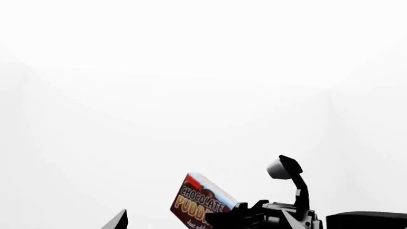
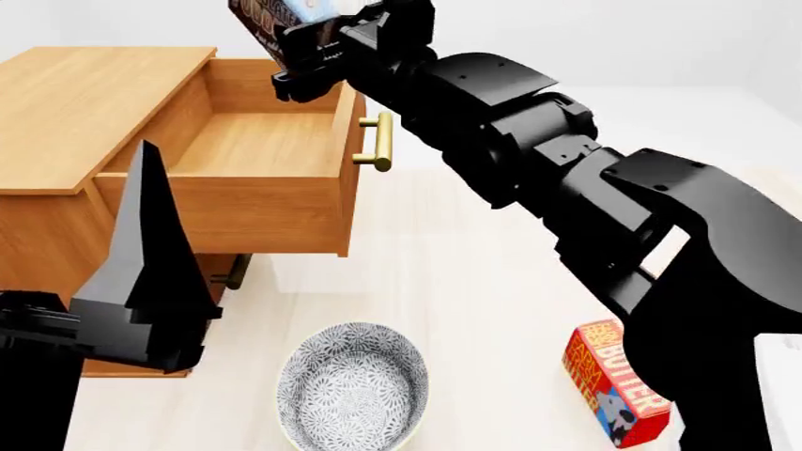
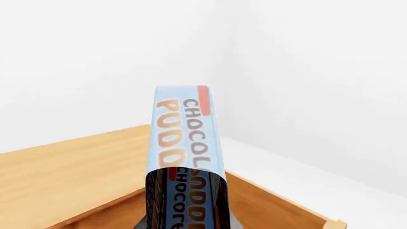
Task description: Put the chocolate pudding in the top drawer of the cabinet and close it.
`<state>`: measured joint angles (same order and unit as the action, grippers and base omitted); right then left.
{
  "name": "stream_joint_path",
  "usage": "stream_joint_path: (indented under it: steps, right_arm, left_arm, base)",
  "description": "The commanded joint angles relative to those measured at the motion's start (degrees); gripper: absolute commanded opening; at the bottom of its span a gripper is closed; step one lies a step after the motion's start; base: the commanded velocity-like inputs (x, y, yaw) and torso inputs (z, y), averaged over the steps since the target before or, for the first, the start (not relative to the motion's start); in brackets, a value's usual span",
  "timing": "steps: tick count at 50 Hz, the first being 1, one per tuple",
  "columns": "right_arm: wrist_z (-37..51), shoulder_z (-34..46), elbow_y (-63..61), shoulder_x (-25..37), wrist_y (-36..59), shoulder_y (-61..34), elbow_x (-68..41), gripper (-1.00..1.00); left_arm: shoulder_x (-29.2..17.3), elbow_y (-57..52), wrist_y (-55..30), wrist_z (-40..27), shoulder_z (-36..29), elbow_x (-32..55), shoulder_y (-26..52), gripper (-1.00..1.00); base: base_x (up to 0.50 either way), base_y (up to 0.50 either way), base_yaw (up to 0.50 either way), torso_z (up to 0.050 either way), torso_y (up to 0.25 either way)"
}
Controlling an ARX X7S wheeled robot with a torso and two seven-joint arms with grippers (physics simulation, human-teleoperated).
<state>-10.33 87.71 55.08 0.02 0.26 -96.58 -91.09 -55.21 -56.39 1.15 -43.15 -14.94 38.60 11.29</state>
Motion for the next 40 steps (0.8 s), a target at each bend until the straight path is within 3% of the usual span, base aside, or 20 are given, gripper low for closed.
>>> stream_joint_path:
  steps: [1,40]
  right_arm:
    - [0.59,2.37,-1.81,-0.01,2.83,-1.26,-2.31,-1.00]
    - [1.47,2.64,-4.47,-0.02,9.01,1.50,-3.41,-1.00]
  left_arm:
    - [-0.56,0.03,1.02,-0.28,0.50,-0.13,-1.01,1.00]
    - [-1.00,0.14,2.23,-0.77,-0.06,-0.62,-1.67,1.00]
  base:
    - [0.00,0.00,0.00,0.000,0.000]
    - [0.00,0.00,0.00,0.000,0.000]
